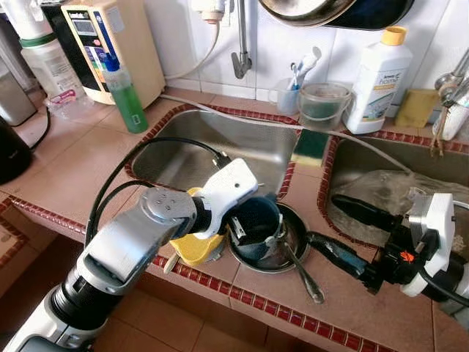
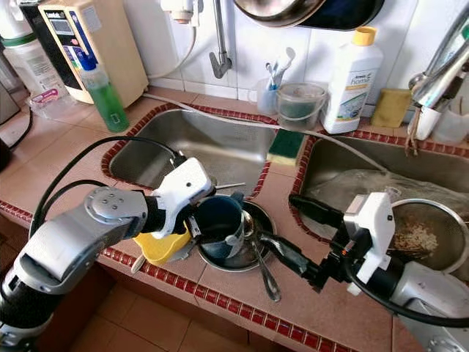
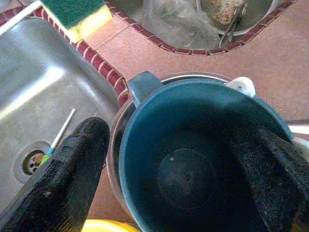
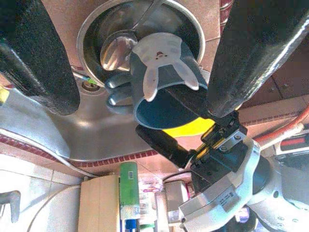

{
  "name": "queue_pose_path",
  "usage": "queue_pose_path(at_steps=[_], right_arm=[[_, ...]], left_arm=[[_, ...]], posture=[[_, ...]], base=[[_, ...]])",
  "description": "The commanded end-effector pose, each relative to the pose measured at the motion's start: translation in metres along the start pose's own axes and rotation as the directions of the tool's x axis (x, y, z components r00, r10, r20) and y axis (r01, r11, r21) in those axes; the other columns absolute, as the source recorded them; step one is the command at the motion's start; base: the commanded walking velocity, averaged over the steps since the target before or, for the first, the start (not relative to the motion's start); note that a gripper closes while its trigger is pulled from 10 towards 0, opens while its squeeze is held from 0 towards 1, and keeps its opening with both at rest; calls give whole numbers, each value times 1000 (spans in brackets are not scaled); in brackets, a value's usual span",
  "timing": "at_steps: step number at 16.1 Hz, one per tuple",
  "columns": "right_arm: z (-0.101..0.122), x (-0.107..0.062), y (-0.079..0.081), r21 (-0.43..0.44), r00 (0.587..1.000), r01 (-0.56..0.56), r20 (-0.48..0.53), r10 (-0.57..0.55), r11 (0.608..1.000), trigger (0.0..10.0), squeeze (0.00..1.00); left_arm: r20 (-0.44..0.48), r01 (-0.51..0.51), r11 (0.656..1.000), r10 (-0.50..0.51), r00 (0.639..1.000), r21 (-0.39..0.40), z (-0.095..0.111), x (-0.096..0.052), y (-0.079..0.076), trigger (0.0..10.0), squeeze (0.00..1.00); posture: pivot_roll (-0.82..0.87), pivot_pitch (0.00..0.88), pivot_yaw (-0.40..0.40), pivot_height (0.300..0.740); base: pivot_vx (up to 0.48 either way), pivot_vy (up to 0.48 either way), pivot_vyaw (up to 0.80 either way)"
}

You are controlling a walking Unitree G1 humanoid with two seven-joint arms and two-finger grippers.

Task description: Kitchen organization

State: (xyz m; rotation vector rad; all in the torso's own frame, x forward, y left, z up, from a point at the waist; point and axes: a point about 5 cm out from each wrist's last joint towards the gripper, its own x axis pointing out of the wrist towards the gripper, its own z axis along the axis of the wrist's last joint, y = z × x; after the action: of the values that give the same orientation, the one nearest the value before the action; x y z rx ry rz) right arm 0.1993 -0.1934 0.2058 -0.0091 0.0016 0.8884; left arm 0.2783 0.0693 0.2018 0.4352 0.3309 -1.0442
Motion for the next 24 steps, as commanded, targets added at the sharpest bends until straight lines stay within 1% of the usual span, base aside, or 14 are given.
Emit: queue_pose_path(at_steps=[1,16,19,24], right_arm=[[4,2,5,-18,1000,-20,18,21,1000,10000,0],[1,2,6,-2,1000,-20,4,20,1000,10000,0],[2,2,4,-9,1000,-14,3,14,1000,10000,0],[2,5,6,-7,1000,-30,10,30,1000,10000,0]], left_arm=[[-7,8,1000,-8,1000,6,-2,-2,-2,0,0],[-3,-6,1000,6,1000,0,-2,-4,1,0,0],[13,-8,1000,8,1000,2,0,-4,1,0,0],[10,-15,1000,15,1000,-1,-1,-5,2,0,0]], posture=[[-199,54,108,740],[-192,75,108,740],[-193,78,107,740],[-187,81,102,740]], base=[[0,0,0],[0,0,0],[0,0,0],[0,0,0]])
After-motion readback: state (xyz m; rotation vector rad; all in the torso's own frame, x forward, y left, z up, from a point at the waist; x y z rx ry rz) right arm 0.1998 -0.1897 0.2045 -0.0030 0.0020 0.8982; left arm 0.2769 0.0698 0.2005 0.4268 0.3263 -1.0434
